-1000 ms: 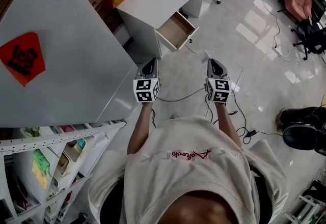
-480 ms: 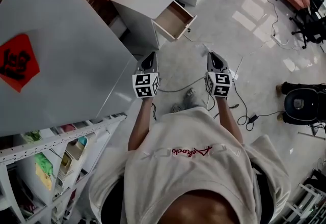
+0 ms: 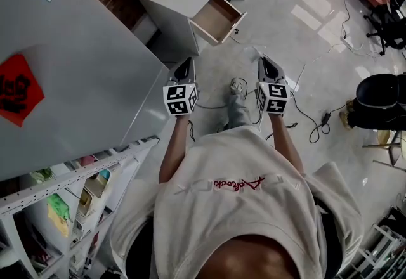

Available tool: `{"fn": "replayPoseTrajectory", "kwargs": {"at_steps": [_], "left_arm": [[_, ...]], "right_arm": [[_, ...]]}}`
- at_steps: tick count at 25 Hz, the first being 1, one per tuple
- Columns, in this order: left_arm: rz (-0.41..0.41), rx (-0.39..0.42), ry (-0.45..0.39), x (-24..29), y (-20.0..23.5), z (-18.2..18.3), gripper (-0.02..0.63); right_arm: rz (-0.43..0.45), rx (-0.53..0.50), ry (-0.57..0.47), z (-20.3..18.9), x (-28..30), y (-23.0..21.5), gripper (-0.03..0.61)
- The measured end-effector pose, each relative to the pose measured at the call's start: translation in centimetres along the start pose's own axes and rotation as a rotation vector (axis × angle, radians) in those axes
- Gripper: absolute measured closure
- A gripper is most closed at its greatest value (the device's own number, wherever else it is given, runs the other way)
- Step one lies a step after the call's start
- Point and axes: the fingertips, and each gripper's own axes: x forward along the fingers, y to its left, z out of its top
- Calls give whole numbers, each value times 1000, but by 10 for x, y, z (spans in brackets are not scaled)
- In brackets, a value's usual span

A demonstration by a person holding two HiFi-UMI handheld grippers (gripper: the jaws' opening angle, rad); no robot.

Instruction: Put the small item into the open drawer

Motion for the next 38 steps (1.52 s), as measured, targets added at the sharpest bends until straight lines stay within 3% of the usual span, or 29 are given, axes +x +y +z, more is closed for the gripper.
{"fn": "replayPoseTrajectory", "kwargs": {"at_steps": [18, 31, 38], "left_arm": [[3, -12, 50, 145, 19, 32, 604], [27, 11, 52, 279, 21, 85, 604], [64, -7, 74, 313, 25, 84, 604]], "right_arm": [[48, 12, 55, 24, 132, -67, 566], [99, 25, 29, 71, 247, -146, 566], [141, 17, 55, 71, 289, -167, 566]]}}
